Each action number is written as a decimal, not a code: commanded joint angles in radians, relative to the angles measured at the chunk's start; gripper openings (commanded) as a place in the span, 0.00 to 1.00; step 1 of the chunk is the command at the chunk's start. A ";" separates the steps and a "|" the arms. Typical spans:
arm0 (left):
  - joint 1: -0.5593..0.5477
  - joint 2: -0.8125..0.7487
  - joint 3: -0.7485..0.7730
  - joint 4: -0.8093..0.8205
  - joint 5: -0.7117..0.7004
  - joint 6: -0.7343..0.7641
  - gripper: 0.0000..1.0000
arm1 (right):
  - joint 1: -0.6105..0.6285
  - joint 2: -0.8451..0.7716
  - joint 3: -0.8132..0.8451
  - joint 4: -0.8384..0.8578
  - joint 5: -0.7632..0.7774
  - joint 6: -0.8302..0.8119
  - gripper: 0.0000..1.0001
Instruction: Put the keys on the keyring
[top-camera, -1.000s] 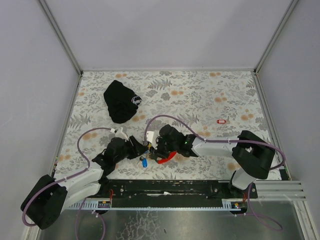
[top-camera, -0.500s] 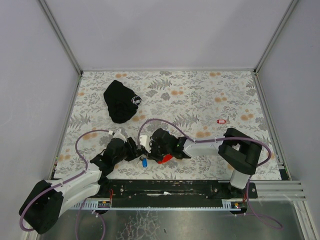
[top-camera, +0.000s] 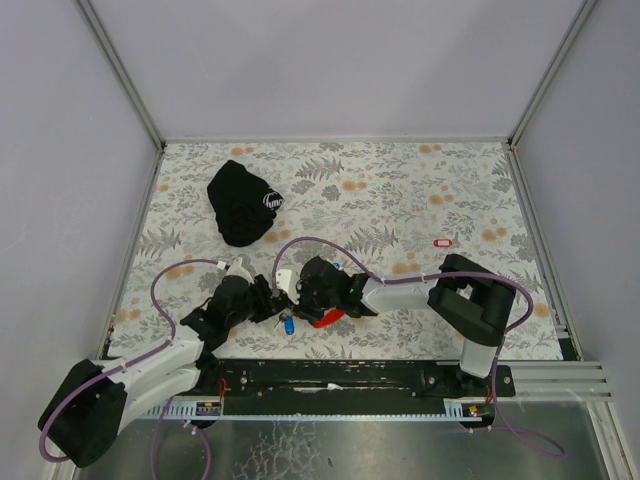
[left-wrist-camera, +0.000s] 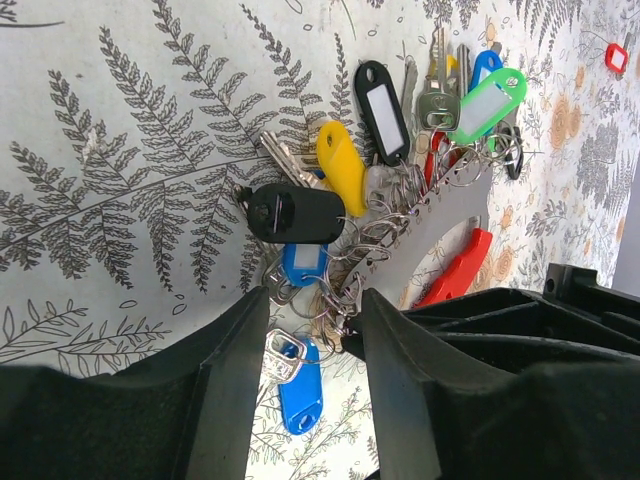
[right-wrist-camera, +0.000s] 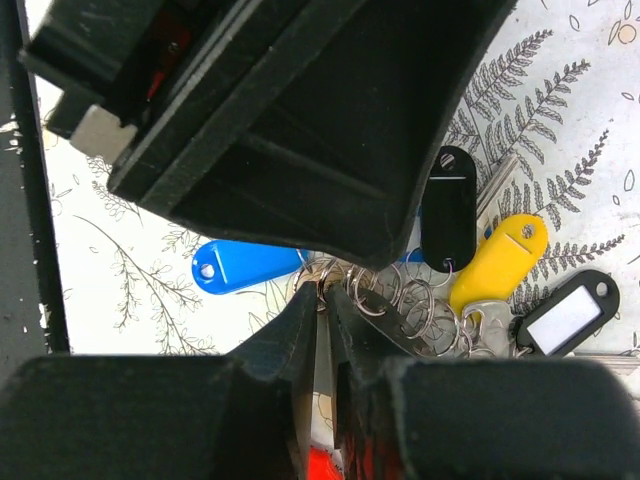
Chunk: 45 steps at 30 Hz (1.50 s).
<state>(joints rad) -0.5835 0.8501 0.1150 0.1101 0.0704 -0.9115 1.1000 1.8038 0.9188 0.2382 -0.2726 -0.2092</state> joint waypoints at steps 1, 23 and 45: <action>-0.006 0.009 0.025 -0.003 0.015 -0.009 0.41 | 0.011 0.016 0.034 0.042 0.048 -0.004 0.17; -0.029 -0.044 -0.029 0.073 0.101 -0.069 0.36 | -0.013 -0.065 -0.066 0.105 0.086 -0.017 0.00; -0.032 0.217 0.029 0.343 0.206 0.018 0.40 | -0.153 -0.233 -0.243 0.157 -0.215 -0.150 0.00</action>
<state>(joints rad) -0.6086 1.0100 0.1013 0.3161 0.2329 -0.9401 0.9623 1.6211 0.6838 0.3492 -0.4164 -0.3069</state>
